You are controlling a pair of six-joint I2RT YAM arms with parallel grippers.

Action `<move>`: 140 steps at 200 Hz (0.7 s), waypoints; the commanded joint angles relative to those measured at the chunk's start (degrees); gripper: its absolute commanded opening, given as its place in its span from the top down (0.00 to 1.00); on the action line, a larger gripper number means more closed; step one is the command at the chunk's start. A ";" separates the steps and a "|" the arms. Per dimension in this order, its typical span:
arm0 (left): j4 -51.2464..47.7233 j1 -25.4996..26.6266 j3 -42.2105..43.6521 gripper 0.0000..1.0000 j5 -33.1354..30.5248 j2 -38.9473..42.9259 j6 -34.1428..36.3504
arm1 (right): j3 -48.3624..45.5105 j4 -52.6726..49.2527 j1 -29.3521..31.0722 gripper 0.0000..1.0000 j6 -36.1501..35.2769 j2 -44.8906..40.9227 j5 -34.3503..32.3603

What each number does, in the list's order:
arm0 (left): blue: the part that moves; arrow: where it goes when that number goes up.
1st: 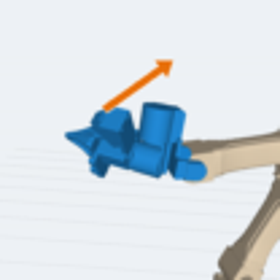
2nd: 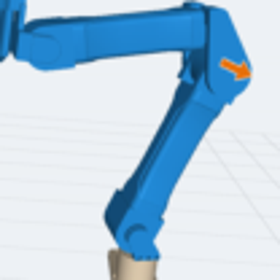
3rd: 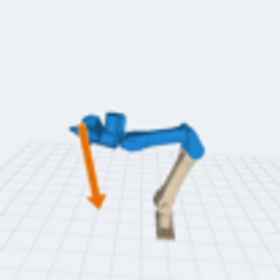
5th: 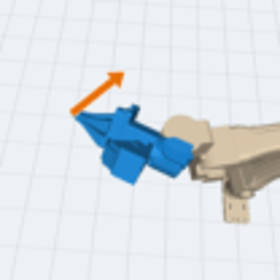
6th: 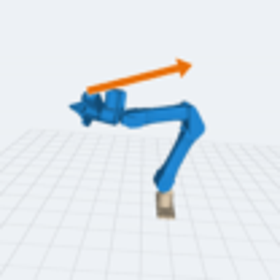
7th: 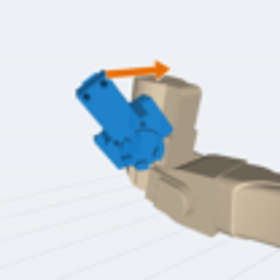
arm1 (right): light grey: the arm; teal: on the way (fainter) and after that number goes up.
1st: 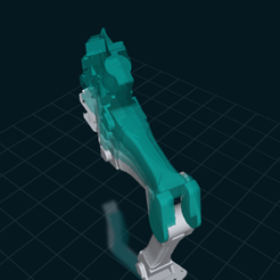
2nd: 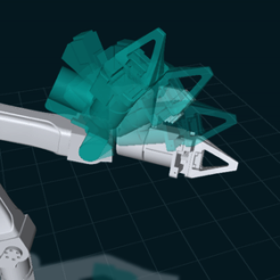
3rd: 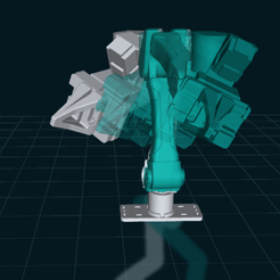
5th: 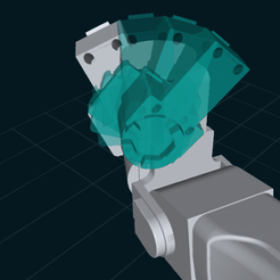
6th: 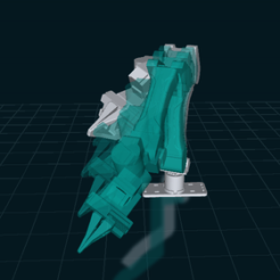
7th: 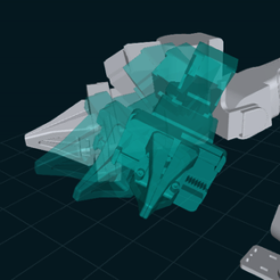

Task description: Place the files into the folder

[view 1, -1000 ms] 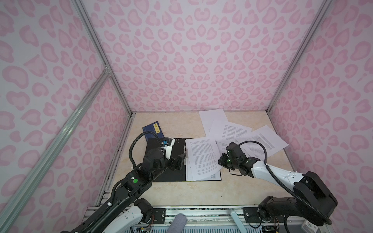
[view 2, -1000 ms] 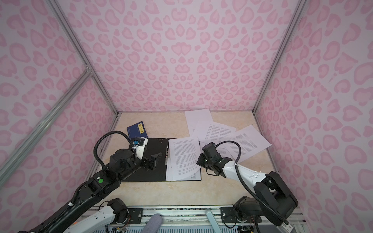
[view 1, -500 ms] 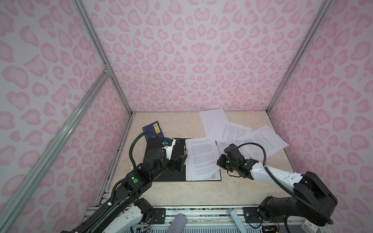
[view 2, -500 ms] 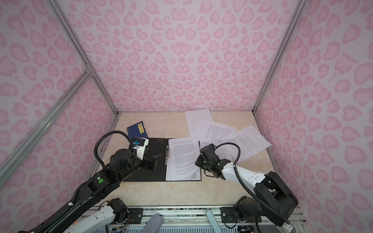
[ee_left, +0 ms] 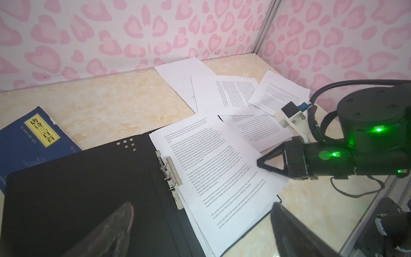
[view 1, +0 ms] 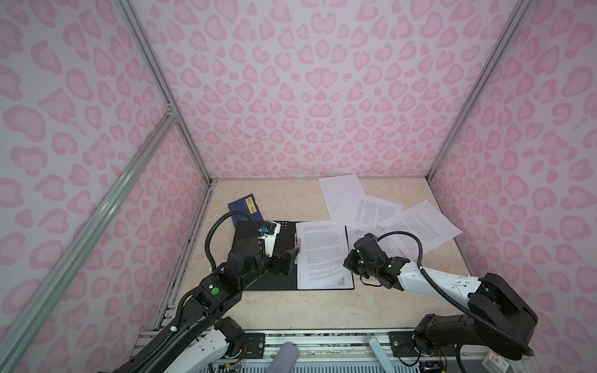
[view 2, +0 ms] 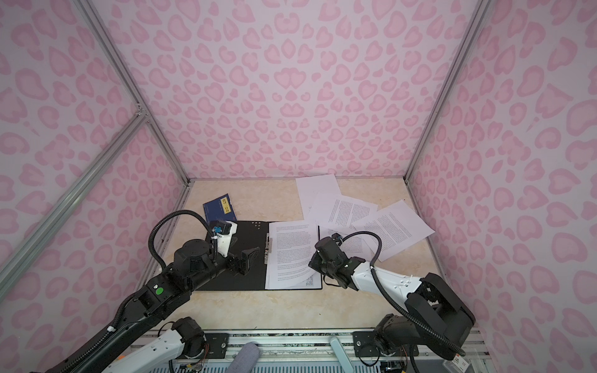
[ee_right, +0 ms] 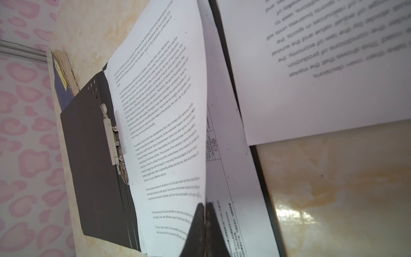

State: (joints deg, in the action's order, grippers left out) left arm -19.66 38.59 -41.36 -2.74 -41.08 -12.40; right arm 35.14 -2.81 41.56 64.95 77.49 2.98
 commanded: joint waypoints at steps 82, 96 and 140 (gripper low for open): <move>0.93 -0.05 -0.60 0.03 1.53 0.39 -0.20 | -0.59 1.55 2.54 1.00 2.58 1.24 -1.89; 0.94 -0.01 -0.61 0.03 1.53 0.39 -0.24 | -0.59 1.89 2.74 1.00 2.72 1.67 -1.75; 0.90 -0.01 -0.55 0.03 1.60 0.39 -0.25 | -0.64 2.81 3.01 1.00 3.11 2.50 -1.22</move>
State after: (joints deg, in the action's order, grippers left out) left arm -19.70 38.59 -41.36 -1.52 -40.91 -12.43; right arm 34.89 -1.58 44.36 67.44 79.42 1.96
